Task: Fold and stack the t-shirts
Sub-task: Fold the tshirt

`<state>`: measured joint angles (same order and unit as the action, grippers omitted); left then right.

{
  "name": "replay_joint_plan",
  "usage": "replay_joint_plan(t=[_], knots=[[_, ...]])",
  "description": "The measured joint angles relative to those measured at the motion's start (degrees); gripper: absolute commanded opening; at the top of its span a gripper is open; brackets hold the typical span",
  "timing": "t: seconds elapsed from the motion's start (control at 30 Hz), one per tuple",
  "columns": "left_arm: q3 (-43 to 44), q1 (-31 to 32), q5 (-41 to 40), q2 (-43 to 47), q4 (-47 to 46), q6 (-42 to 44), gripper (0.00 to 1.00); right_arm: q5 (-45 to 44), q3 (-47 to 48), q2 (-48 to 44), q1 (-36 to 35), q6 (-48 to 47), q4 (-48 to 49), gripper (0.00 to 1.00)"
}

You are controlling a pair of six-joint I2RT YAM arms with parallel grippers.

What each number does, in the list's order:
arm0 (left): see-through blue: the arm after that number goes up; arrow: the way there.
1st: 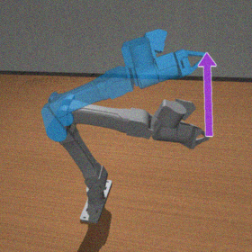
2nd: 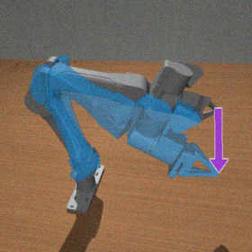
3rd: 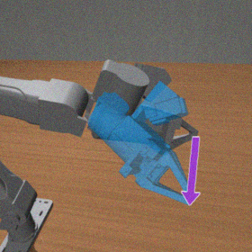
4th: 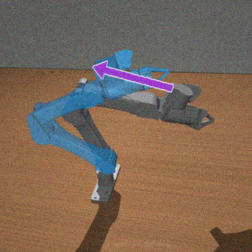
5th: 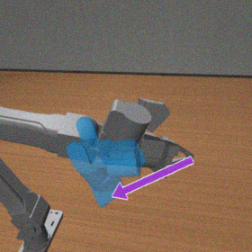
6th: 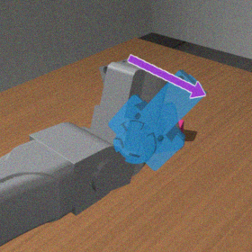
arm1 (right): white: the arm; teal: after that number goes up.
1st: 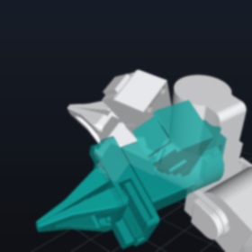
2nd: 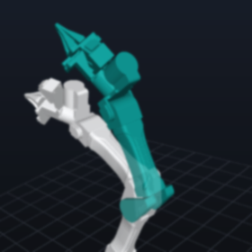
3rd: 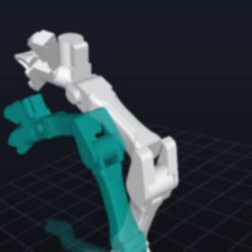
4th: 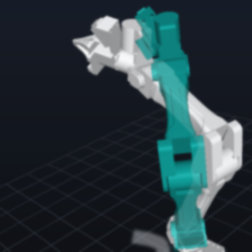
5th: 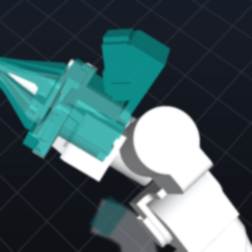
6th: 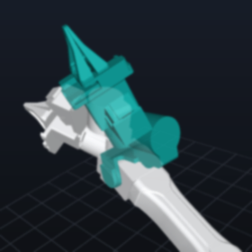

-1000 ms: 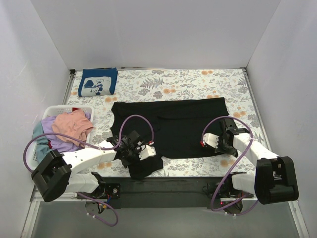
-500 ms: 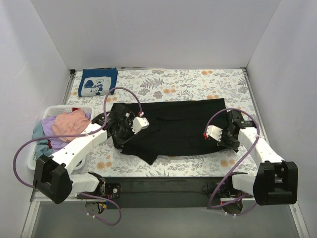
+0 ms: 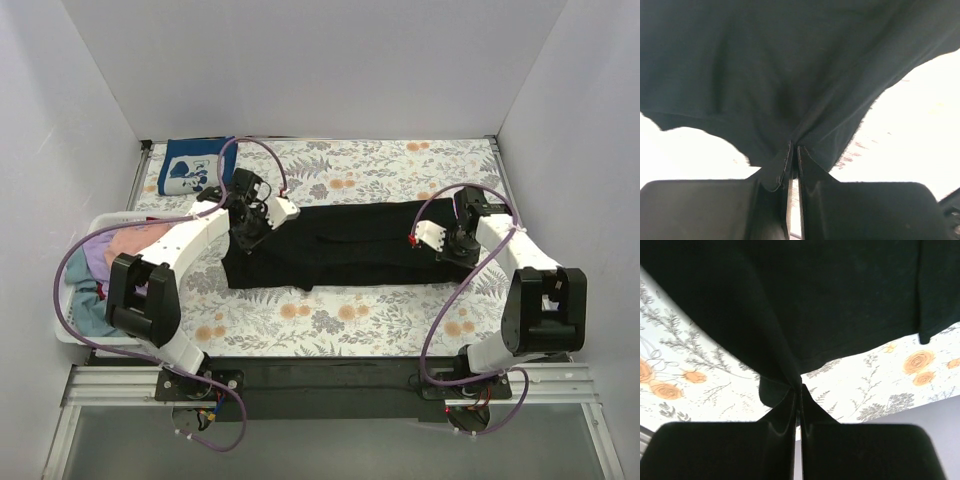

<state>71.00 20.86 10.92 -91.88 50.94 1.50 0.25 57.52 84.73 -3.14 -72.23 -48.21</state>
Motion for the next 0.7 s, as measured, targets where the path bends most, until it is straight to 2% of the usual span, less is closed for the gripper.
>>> replay_joint_plan(t=[0.33, 0.7], knots=[[7.26, -2.93, 0.83, -7.41, -1.88, 2.69, 0.00, 0.66, 9.01, 9.75, 0.50, -0.92, 0.17, 0.01], [11.54, -3.43, 0.74, -12.90, -3.21, 4.55, 0.00, 1.51, 13.99, 15.15, 1.29, -1.77, 0.09, 0.01]])
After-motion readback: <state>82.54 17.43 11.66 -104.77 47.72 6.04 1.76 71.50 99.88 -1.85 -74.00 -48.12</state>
